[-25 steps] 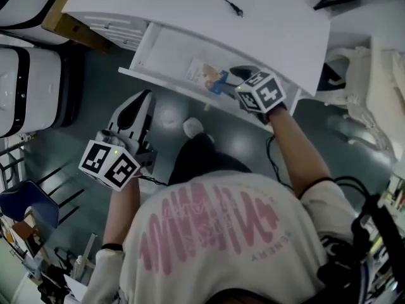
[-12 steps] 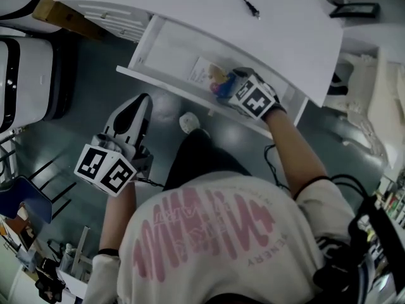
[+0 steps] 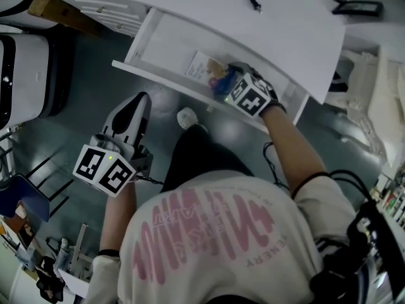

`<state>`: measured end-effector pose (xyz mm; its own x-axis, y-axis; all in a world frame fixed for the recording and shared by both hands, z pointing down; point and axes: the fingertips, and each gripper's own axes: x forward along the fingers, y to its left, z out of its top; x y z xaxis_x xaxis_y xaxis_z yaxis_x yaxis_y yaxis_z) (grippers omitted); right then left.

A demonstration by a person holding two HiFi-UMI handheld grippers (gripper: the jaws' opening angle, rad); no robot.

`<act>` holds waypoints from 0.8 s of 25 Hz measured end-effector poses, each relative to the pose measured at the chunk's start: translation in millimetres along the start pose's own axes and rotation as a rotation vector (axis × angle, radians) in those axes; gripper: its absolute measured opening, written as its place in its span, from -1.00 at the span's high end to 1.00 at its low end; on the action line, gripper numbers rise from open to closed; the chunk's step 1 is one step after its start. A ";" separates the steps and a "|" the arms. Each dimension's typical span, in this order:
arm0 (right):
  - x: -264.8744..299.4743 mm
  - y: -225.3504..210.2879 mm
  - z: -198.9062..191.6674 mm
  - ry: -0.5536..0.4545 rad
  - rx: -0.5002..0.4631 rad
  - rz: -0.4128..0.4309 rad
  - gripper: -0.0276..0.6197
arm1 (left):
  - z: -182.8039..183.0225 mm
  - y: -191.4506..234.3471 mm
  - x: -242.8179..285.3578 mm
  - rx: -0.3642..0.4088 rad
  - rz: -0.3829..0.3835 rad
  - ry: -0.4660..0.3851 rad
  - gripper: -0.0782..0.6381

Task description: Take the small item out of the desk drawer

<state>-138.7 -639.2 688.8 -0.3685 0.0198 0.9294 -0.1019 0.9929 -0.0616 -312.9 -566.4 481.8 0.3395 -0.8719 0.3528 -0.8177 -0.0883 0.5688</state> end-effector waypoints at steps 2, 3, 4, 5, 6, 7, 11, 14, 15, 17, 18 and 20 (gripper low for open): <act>-0.9 -1.5 0.8 -0.003 -0.003 -0.006 -0.44 | 0.0 0.8 -0.8 -0.010 0.002 -0.005 0.70; -1.4 -1.6 0.7 -0.001 -0.005 -0.008 -0.44 | 0.0 0.5 -1.5 -0.014 0.002 -0.006 0.70; -1.5 -1.2 0.2 0.002 -0.008 -0.006 -0.44 | -0.1 0.0 -2.3 -0.015 0.001 -0.006 0.70; -1.5 -1.1 -0.4 0.006 -0.010 -0.004 -0.44 | 0.2 -0.3 -2.8 -0.015 0.001 -0.006 0.70; -1.6 -1.7 -0.5 0.008 -0.011 -0.001 -0.44 | 1.1 -0.6 -3.0 -0.014 0.002 -0.009 0.70; -1.9 -2.6 -0.4 0.010 -0.010 0.001 -0.44 | 2.0 -1.1 -3.2 -0.013 0.002 -0.012 0.70; -5.5 -5.2 -1.5 0.008 0.023 0.010 -0.44 | 2.4 -4.0 -5.7 -0.008 0.002 -0.021 0.70; -10.4 -9.4 -2.4 0.007 0.052 0.002 -0.44 | -0.5 -5.5 -8.2 -0.009 0.005 -0.020 0.70; -12.6 -10.9 -2.6 0.005 0.066 0.000 -0.44 | -1.2 -6.0 -8.8 -0.010 0.006 -0.020 0.70; -16.8 -11.3 -3.1 -0.003 0.108 0.010 -0.44 | -1.5 -8.0 -9.9 -0.010 0.005 -0.026 0.70; -18.5 -11.2 -3.2 -0.009 0.125 0.014 -0.43 | -1.7 -9.4 -10.2 -0.009 0.004 -0.029 0.70; -21.8 -12.5 -4.0 -0.016 0.140 0.013 -0.43 | -2.3 -12.3 -10.3 -0.006 0.002 -0.033 0.70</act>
<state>-125.7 -651.5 670.7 -0.3857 0.0298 0.9221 -0.2247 0.9663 -0.1252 -305.2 -555.2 472.9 0.3225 -0.8874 0.3294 -0.8157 -0.0840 0.5723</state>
